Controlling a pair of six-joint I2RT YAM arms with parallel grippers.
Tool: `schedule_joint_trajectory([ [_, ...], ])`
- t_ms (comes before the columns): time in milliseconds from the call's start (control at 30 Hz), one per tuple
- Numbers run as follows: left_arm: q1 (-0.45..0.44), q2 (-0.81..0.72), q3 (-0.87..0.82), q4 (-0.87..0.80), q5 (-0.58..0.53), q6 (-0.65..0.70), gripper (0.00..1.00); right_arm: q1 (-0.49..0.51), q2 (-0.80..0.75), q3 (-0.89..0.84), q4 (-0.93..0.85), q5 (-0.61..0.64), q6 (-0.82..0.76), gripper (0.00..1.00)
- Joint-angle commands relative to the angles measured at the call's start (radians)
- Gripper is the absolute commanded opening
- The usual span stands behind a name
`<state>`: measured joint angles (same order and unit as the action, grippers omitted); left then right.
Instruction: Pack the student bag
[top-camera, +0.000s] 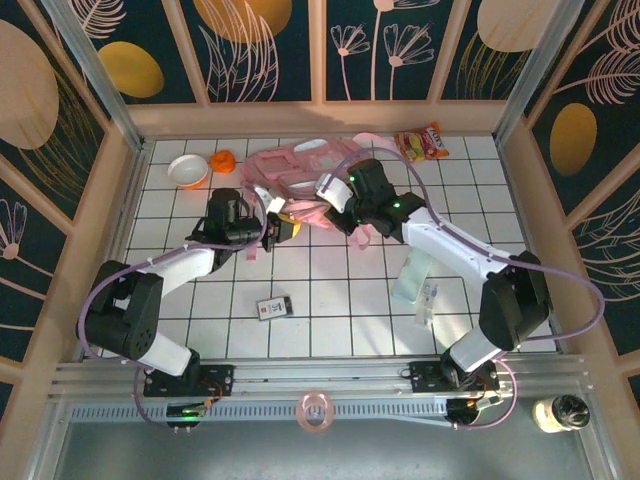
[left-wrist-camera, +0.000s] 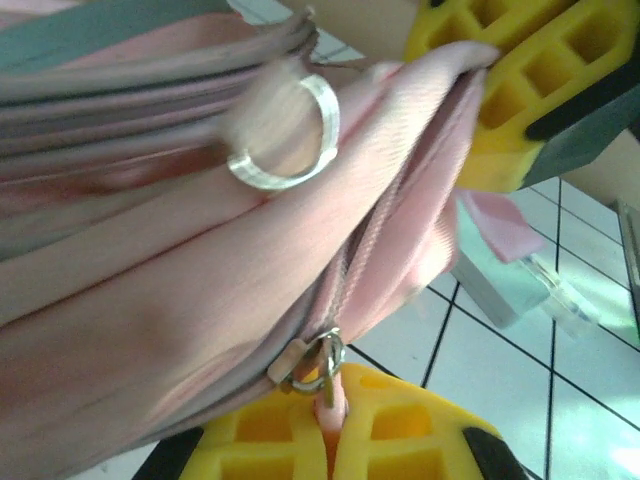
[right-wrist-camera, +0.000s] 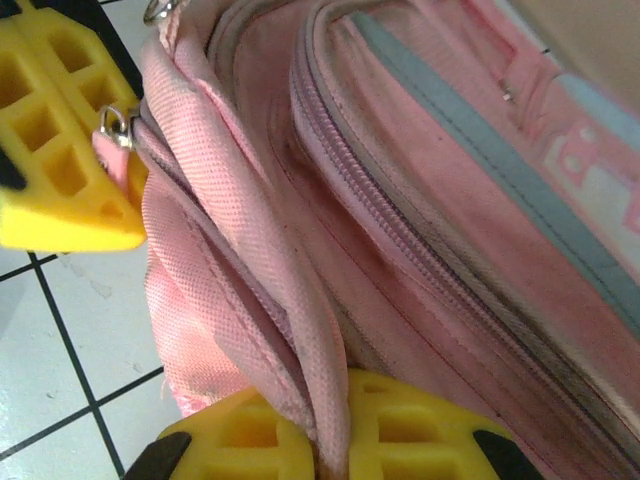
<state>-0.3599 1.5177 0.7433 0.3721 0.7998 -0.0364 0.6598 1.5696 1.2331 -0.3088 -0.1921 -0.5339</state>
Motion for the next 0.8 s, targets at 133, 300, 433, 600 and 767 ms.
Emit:
schedule_joint_trajectory([
  [133,-0.031,-0.052,0.031,-0.247,-0.078,0.128,0.0,-0.065,-0.024,0.0,-0.025,-0.296,0.003,0.42],
  [300,-0.032,-0.049,0.009,-0.237,-0.067,0.136,0.0,-0.107,-0.068,-0.046,-0.039,-0.391,-0.036,0.55],
  [433,-0.031,-0.053,0.018,-0.266,-0.057,0.168,0.0,-0.106,-0.014,-0.043,-0.029,-0.348,-0.082,0.56],
  [600,-0.031,-0.058,0.031,-0.292,-0.088,0.172,0.0,-0.106,0.078,0.025,-0.102,-0.389,-0.121,0.62],
  [767,-0.031,-0.044,0.035,-0.291,-0.089,0.159,0.0,-0.105,0.057,-0.011,-0.081,-0.459,-0.115,0.63],
])
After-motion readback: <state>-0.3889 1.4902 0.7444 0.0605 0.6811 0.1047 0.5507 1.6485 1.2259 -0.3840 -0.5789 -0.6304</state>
